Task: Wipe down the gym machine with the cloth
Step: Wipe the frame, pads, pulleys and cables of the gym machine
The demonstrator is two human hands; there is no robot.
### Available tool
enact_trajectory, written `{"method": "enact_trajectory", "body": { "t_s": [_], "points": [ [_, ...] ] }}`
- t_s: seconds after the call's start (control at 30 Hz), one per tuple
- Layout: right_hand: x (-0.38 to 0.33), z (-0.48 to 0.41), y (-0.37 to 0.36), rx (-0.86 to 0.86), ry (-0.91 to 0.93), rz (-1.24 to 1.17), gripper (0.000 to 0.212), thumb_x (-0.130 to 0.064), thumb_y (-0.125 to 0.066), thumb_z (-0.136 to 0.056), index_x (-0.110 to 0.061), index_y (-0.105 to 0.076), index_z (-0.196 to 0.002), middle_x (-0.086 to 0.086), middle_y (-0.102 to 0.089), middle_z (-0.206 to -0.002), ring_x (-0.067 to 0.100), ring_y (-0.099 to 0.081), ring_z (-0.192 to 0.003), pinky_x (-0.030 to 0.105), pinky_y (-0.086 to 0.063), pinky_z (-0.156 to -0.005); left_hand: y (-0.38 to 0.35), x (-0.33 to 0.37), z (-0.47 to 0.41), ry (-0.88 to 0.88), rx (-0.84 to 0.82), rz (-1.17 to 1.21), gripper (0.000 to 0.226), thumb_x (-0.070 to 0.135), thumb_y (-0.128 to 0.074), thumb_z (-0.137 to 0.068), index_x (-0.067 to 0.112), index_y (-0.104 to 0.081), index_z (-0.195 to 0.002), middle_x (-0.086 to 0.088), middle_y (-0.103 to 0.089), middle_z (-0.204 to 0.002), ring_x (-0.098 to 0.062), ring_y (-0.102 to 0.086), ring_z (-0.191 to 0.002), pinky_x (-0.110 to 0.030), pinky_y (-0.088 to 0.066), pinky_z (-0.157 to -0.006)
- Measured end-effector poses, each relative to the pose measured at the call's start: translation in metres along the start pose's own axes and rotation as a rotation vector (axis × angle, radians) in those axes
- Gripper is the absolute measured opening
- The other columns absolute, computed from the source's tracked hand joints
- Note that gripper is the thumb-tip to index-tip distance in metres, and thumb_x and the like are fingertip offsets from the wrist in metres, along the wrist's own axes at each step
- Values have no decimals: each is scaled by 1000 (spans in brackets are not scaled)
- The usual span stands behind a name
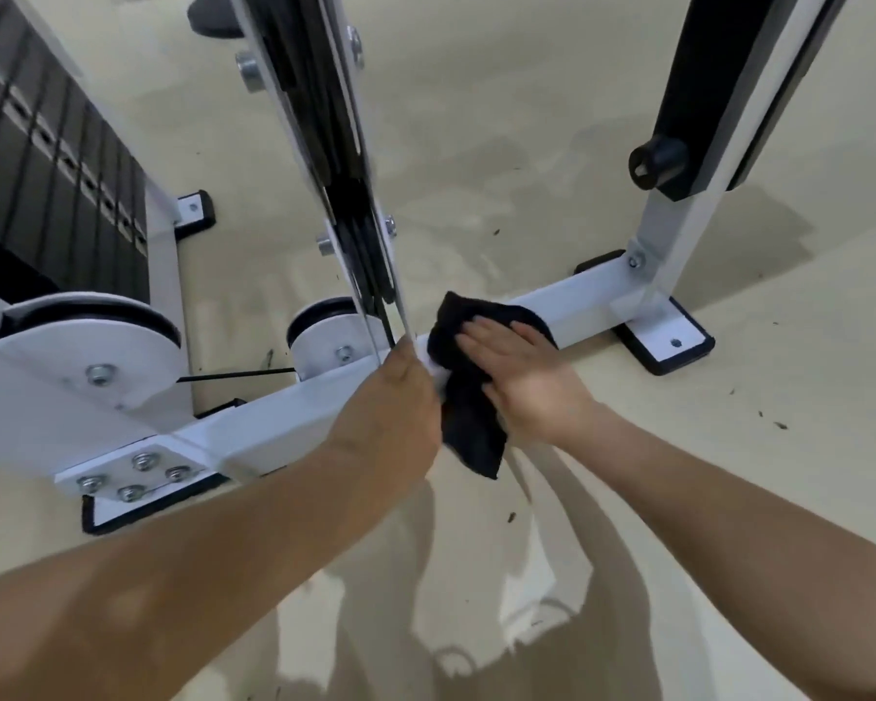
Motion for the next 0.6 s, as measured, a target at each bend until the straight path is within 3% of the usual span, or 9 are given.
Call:
{"method": "enact_trajectory", "body": {
  "t_s": [0.07, 0.17, 0.27, 0.33, 0.4, 0.47, 0.53, 0.6],
  "points": [
    [62, 2, 15, 4, -209, 37, 59, -20, -51, -94, -15, -33, -149, 1, -27, -158, 15, -18, -148, 36, -9, -117, -18, 10, 0, -76, -114, -198, 39, 15, -38, -98, -3, -45, -133, -25, -49, -126, -41, -42, -117, -58, -17, -111],
    [66, 2, 10, 25, -355, 141, 60, -24, -45, -93, -18, -28, -151, 2, -23, -159, 19, -14, -148, 43, -10, -117, -19, 9, -10, -9, -68, -31, 42, 11, -37, -98, -4, -39, -137, -17, -49, -117, -34, -47, -108, -46, -34, -96],
    [-9, -12, -19, 57, -155, 95, 53, -27, -41, -94, -21, -37, -147, 4, -34, -154, 25, -22, -146, 47, -11, -116, -15, 6, -24, 36, -72, 62, 32, 4, -37, -96, 2, -51, -124, -13, -52, -108, -29, -50, -100, -38, -34, -81],
    [-45, -19, -35, -12, 12, 50, 55, -36, -26, -96, -21, -35, -148, 2, -31, -156, 22, -19, -147, 45, -5, -118, -18, 7, -28, 29, -129, 52, 26, 4, -40, -96, 7, -58, -113, -13, -55, -108, -29, -51, -99, -39, -35, -83],
    [-25, -24, -27, -33, 114, 116, 60, -38, -18, -94, -22, -30, -150, 0, -27, -158, 20, -16, -148, 40, -4, -118, -17, 3, -29, 51, -144, 91, 26, 4, -40, -95, 9, -57, -114, -12, -54, -110, -29, -51, -101, -38, -37, -87],
    [29, -23, -13, -26, 82, 196, 57, -35, -33, -97, -22, -25, -152, 0, -22, -160, 17, -14, -148, 35, -4, -117, -14, 0, -29, 101, -114, 189, 29, 3, -36, -93, 6, -51, -118, -13, -49, -112, -29, -48, -104, -38, -37, -86],
    [97, -13, 4, -28, -78, 212, 66, -32, -47, -93, -20, -22, -153, 0, -19, -160, 17, -13, -148, 33, -3, -117, -13, 2, -33, 148, -77, 335, 42, 6, -37, -92, 4, -36, -134, -18, -38, -132, -31, -41, -117, -40, -37, -87],
    [136, 1, 20, 7, -216, 207, 71, -27, -54, -90, -18, -20, -153, 1, -18, -160, 17, -12, -148, 36, -3, -118, -14, 6, -40, 172, -76, 392, 59, 15, -41, -95, 0, -14, -146, -23, -15, -153, -37, -28, -134, -43, -37, -95]
  ]
}}
Point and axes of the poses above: each hand's wrist, its own z-axis away from the middle knuckle, its own y-axis out of the back of the hand, x = y × z, the point moved 10 cm from there along -z, towards the middle knuckle
